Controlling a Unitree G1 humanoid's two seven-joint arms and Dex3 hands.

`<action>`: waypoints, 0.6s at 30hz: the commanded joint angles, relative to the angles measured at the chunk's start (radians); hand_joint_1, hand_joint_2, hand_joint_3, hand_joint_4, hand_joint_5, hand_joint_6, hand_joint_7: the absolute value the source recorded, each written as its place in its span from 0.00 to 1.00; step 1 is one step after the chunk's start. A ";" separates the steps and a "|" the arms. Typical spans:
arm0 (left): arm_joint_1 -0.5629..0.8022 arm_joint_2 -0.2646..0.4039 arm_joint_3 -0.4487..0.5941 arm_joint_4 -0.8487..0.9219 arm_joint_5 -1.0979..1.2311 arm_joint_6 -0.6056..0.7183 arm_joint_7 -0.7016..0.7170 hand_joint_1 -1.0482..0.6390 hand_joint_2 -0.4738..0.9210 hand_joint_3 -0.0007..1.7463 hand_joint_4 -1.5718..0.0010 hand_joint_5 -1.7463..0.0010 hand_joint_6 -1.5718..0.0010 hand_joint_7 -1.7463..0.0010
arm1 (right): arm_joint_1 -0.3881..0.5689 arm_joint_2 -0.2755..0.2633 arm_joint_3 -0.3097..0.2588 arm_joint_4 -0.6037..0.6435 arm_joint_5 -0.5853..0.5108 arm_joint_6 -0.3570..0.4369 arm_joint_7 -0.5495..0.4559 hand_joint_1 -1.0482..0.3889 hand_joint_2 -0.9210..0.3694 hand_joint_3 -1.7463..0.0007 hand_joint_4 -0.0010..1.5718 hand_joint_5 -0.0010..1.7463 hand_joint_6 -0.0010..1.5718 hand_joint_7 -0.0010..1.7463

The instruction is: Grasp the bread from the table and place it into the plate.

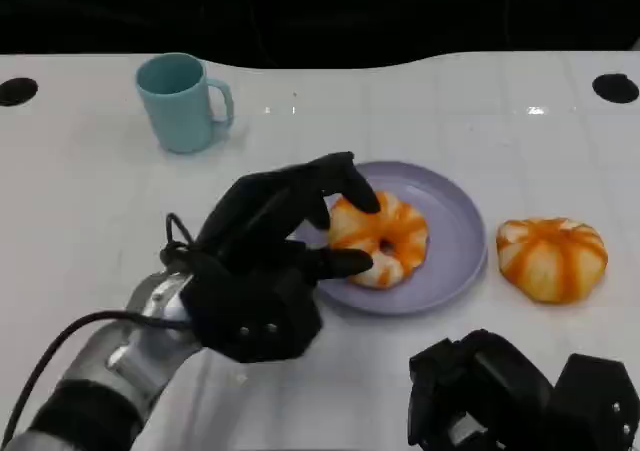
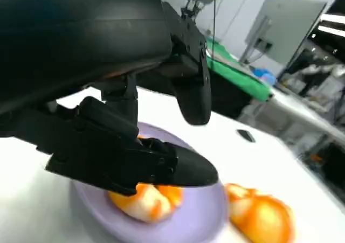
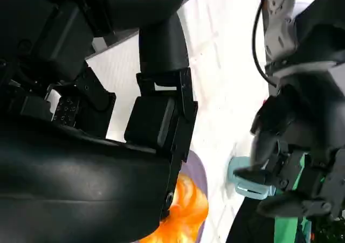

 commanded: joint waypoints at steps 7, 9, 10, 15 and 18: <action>0.168 0.007 0.123 -0.158 -0.391 -0.004 -0.395 0.23 1.00 0.19 0.59 0.00 0.70 0.09 | 0.004 -0.012 -0.011 0.002 0.010 -0.007 0.004 0.00 0.63 0.26 0.98 0.72 1.00 0.56; 0.199 0.010 0.139 -0.201 -0.442 0.048 -0.450 0.20 1.00 0.19 0.57 0.00 0.68 0.06 | 0.002 -0.014 -0.010 0.005 0.007 -0.012 0.004 0.00 0.63 0.26 0.98 0.72 1.00 0.56; 0.217 0.012 0.148 -0.228 -0.475 0.085 -0.481 0.20 1.00 0.19 0.56 0.00 0.68 0.06 | 0.001 -0.014 -0.009 0.005 0.005 -0.014 0.003 0.00 0.63 0.26 0.98 0.72 1.00 0.56; 0.290 0.008 0.184 -0.325 -0.574 0.186 -0.570 0.18 1.00 0.16 0.50 0.00 0.61 0.07 | 0.002 -0.014 -0.008 0.002 0.002 -0.010 0.000 0.00 0.65 0.25 0.99 0.71 1.00 0.57; 0.339 0.002 0.208 -0.376 -0.633 0.250 -0.609 0.20 1.00 0.15 0.50 0.00 0.59 0.07 | 0.000 -0.015 -0.008 0.001 -0.001 -0.007 -0.002 0.00 0.65 0.25 0.99 0.71 1.00 0.57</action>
